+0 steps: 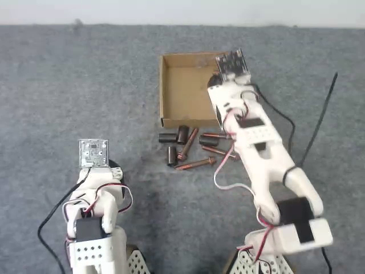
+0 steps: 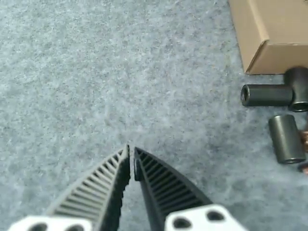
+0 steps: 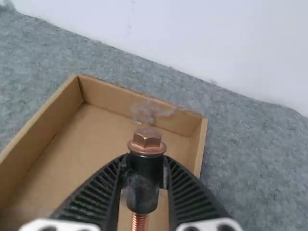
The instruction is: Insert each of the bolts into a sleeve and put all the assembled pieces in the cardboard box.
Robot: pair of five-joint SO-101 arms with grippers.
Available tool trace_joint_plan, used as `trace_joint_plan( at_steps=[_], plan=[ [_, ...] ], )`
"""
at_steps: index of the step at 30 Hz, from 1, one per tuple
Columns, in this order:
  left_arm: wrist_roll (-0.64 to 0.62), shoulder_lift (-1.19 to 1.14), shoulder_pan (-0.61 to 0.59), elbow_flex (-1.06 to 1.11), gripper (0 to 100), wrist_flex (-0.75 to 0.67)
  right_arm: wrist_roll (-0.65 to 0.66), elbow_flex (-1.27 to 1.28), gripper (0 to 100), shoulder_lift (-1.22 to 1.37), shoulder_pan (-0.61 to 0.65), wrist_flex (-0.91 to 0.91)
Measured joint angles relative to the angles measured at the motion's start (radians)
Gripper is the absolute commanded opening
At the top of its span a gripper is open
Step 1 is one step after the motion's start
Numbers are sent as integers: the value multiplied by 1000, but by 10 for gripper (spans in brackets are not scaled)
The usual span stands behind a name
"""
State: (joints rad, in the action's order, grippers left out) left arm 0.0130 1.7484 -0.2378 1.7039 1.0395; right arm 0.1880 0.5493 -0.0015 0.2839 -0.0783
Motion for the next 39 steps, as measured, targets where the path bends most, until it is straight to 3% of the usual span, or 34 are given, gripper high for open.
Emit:
trace_joint_plan(
  at_steps=[21,31,37,39],
  plan=[
    [0,0,0,0,12,0,0,-1312,6,813,-34,-914],
    [0,0,0,0,12,0,2,-1734,8,1049,-35,-1217],
    [0,0,0,0,12,0,2,-1823,186,1146,-41,-1327],
    [0,0,0,0,12,0,2,-1860,182,1149,-40,-1375]
  ],
)
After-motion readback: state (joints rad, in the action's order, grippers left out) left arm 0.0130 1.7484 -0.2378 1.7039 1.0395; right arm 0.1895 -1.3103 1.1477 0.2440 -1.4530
